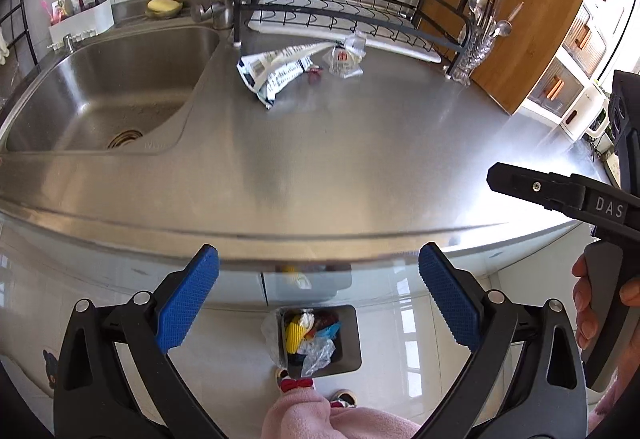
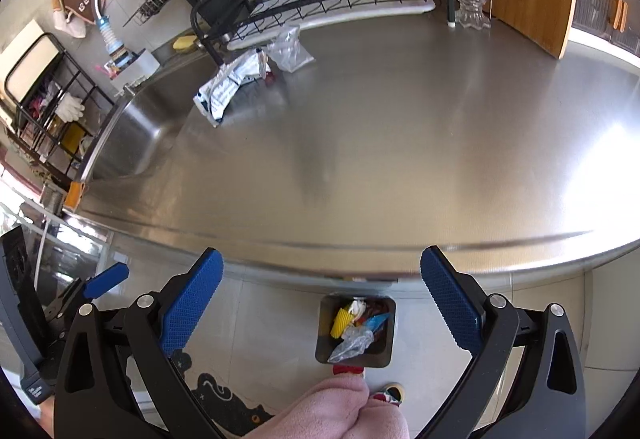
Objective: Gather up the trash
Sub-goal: 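Grasp the printed snack wrapper with the left tool while the right tool grasps the white plastic wrapper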
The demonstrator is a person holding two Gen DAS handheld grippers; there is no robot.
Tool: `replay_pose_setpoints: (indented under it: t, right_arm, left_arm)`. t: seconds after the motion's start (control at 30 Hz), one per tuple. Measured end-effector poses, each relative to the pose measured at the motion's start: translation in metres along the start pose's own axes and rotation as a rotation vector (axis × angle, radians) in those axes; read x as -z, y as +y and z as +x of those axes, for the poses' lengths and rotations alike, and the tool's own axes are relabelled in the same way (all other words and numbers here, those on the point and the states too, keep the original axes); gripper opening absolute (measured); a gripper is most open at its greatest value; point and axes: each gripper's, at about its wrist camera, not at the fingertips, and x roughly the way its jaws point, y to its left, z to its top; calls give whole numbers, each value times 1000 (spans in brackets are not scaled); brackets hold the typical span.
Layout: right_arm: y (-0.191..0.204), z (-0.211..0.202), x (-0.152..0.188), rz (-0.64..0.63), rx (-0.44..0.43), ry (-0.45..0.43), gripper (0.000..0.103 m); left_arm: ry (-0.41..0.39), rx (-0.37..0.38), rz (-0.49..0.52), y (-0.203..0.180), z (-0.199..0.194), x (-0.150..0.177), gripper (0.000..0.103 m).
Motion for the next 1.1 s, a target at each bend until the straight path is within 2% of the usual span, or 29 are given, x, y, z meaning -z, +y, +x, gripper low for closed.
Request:
replay_pose_setpoints:
  t: [0.37,0.7,0.77,1.1]
  right_arm:
    - [24,31,-94,-2,4,-63,99]
    - [34,82,-161,41,-25,-46,98]
    - [39,92,-171,33,-8,-43,98]
    - [40,142,-204,67,37,-5,83]
  left_arm:
    - [-27,-7,40,30,39,-88,95]
    - [-34,5,108,41,87,-150,95]
    - [-27,9,119,41,96,-160,95]
    - [24,54,162,41,145,-183,95]
